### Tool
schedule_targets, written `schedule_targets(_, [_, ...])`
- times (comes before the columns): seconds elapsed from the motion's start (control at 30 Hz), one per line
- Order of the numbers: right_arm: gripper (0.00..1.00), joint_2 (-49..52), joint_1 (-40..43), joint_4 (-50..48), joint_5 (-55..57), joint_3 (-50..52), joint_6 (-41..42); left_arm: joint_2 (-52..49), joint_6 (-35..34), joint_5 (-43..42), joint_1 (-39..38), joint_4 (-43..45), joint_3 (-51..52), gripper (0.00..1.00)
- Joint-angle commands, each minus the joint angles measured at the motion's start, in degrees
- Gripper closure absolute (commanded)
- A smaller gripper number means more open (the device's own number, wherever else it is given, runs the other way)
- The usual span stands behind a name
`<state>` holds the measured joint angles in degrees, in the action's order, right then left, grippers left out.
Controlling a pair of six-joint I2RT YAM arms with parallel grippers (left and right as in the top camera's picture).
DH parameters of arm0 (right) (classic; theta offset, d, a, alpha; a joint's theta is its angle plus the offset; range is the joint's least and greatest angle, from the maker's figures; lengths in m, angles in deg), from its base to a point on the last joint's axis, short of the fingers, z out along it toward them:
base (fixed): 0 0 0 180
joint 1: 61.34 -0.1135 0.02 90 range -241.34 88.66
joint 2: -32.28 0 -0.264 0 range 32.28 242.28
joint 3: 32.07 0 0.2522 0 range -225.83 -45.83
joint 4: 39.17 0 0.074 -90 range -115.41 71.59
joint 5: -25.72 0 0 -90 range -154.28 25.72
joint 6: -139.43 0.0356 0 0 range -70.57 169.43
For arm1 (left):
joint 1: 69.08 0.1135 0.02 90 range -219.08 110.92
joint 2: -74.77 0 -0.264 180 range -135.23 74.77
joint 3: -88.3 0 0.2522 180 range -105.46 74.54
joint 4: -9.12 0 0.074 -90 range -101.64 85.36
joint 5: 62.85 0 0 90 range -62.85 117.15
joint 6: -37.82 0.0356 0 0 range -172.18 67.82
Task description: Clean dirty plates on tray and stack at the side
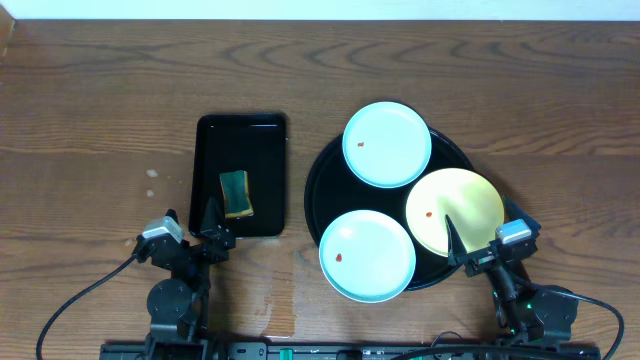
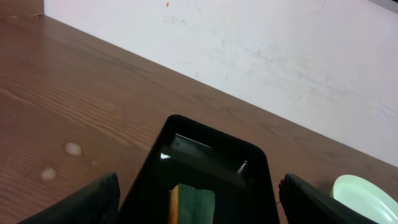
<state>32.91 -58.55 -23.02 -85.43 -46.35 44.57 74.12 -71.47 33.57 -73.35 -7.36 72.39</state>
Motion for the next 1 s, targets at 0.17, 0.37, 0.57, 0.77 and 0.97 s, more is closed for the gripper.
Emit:
schedule_targets(0.17, [0.01,-0.24,-0.20,0.13,-0.09,0.20,-0.35,0.24,0.11,1.11,0.09,-0.63,1.92,0.17])
schedule_targets(0.37, [0.01,-0.24,-0.20,0.13,-0.09,0.20,-0.35,0.24,0.11,1.11,0.09,-0.63,1.92,0.17])
schedule_targets(0.57, [0.01,-0.24,-0.20,0.13,-0.09,0.20,-0.35,0.24,0.13,1.11,0.09,-0.63,1.92,0.17])
schedule_targets(0.77, [0.01,-0.24,-0.20,0.13,-0.09,0.20,-0.35,0.24,0.09,0.94,0.09,-0.48,1.92,0.17])
schedule_targets(0.97, [0.01,-0.24,-0.20,0.13,-0.09,0.20,-0.35,0.24,0.09,0.85,0.09,2.45,1.92,0.17])
